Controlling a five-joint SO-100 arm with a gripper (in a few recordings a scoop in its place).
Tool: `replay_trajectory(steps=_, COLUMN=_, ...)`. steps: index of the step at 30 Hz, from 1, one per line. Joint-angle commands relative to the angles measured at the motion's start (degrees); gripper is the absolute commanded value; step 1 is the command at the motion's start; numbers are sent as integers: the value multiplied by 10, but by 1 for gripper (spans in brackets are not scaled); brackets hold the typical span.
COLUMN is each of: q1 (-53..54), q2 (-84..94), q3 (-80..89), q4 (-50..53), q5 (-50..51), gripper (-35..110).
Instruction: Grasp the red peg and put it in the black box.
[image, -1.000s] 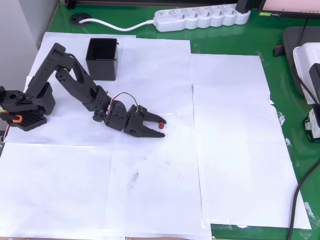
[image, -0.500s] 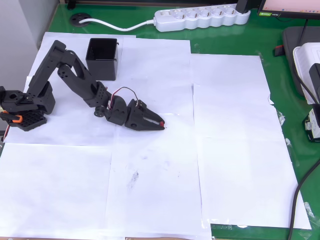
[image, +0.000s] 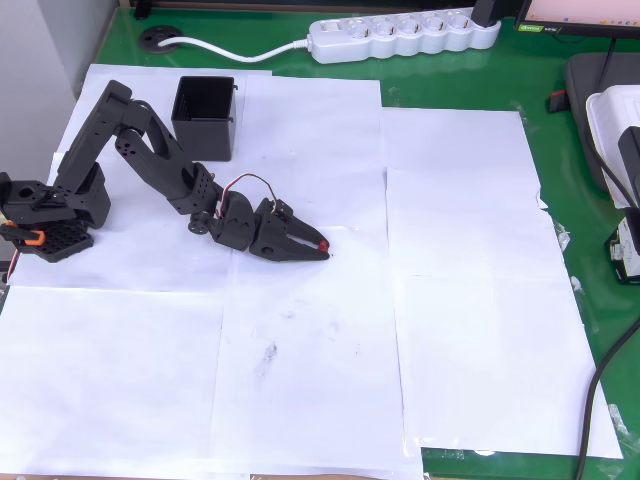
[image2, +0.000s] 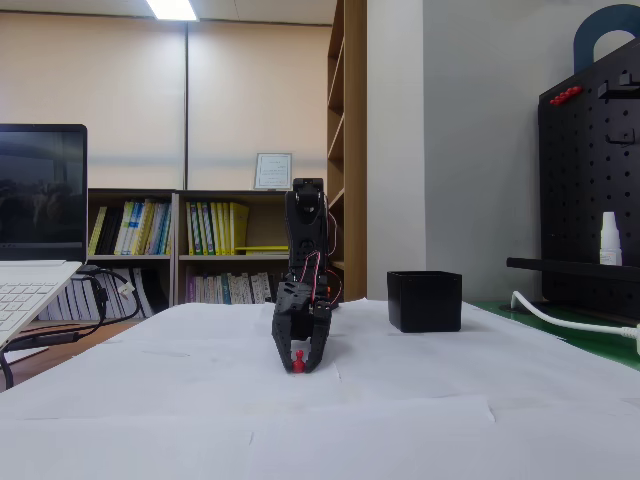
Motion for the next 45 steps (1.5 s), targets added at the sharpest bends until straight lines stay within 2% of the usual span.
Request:
replay_trajectory(steps=1, q1=4, q2=-33, q3=4, q4=11, q5=9, gripper=0)
replay_trajectory(steps=9, q1=-11, q2=-103, q3=51, q4=56, q5=37, gripper=0)
replay_trajectory(steps=13, q1=-25, q2=-143, q3=101, q4=116, q5=60, gripper=0)
replay_trajectory(steps=22, q1=-59, q2=-234, q3=265, q4=339, q5=105, gripper=0)
replay_trajectory(steps=32, q1=-78, q2=-258, q3=450, q4=570, q5=125, gripper=0)
replay_trajectory(steps=39, q1=-112, q2=-327, q3=396, q4=645, q5=126, gripper=0)
replay_trajectory(steps=45, q1=-156, q2=-445, q3=284, q4=701, q5=128, gripper=0)
